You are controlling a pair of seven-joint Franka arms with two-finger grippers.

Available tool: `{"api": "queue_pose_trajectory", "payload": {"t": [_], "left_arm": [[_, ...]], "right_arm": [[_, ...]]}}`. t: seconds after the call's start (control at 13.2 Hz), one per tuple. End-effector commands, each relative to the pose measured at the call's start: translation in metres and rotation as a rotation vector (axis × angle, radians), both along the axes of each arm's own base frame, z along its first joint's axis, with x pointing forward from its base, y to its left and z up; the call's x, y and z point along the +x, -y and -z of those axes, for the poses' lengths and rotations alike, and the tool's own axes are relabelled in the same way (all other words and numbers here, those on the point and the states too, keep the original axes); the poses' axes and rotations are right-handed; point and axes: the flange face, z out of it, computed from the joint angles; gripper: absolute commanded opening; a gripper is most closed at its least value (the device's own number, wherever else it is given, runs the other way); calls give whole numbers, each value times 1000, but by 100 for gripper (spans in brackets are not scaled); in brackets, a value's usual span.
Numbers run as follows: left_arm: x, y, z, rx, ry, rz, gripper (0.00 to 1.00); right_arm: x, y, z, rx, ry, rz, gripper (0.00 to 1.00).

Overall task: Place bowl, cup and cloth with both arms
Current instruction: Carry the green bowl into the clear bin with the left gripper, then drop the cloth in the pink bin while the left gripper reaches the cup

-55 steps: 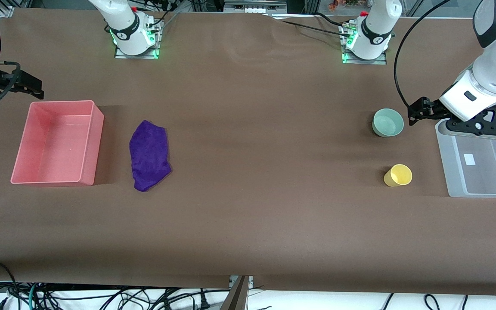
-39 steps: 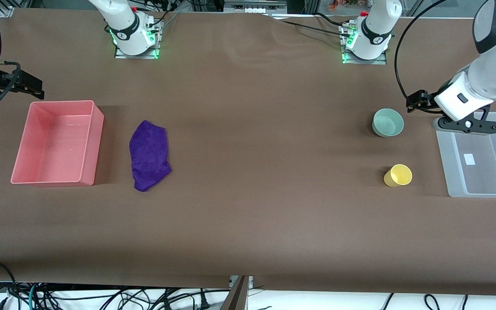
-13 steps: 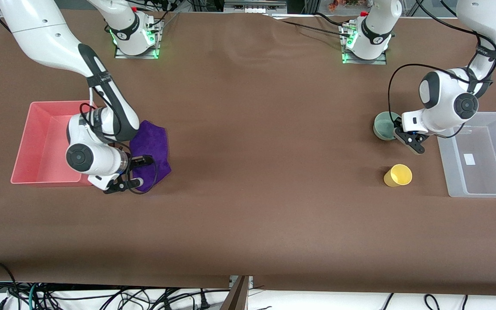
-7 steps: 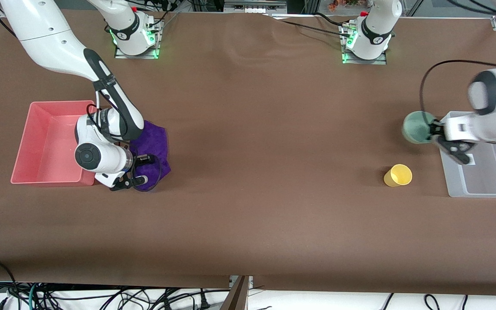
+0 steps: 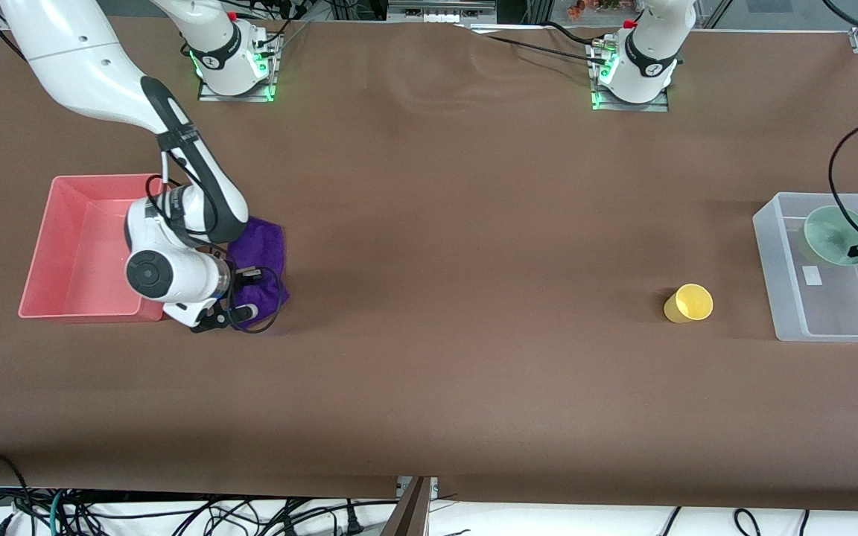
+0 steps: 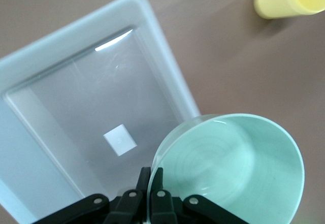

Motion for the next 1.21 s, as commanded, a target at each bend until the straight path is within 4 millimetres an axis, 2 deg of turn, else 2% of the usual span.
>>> {"api": "queue_pose_trajectory", "payload": {"t": [0.0,0.08,0.15,0.3,0.38,0.45,0.53,0.61,0.68,0.83,0.98,1.13], "left_arm": [[8,-40,54,27,46,-3,0],[8,-42,76,18,44,10,0],[3,-54,91,22,58,11,0],[-4,-64,110,16,69,7,0],[-7,-68,112,16,67,-2,38],[-5,-66,114,18,64,0,87],[-5,-67,109,19,67,6,100],[-3,-68,100,27,76,5,100],[3,-63,71,42,98,10,100],[16,-38,21,47,100,40,100],[35,11,-21,58,90,29,100],[54,72,-38,56,39,-24,100]], "right_arm": [[20,10,-88,-15,-62,9,0],[24,20,-115,-25,-101,11,0],[23,35,-133,-26,-144,-13,0],[19,92,-162,-17,-193,-70,0],[16,126,-169,-3,-211,-101,0],[12,164,-175,14,-220,-133,0],[8,200,-176,34,-230,-169,0],[2,236,-176,49,-233,-197,0],[-3,263,-173,61,-241,-221,0],[-13,294,-163,65,-258,-218,0],[-21,313,-141,67,-255,-204,0],[-27,319,-118,71,-253,-200,0]]}}
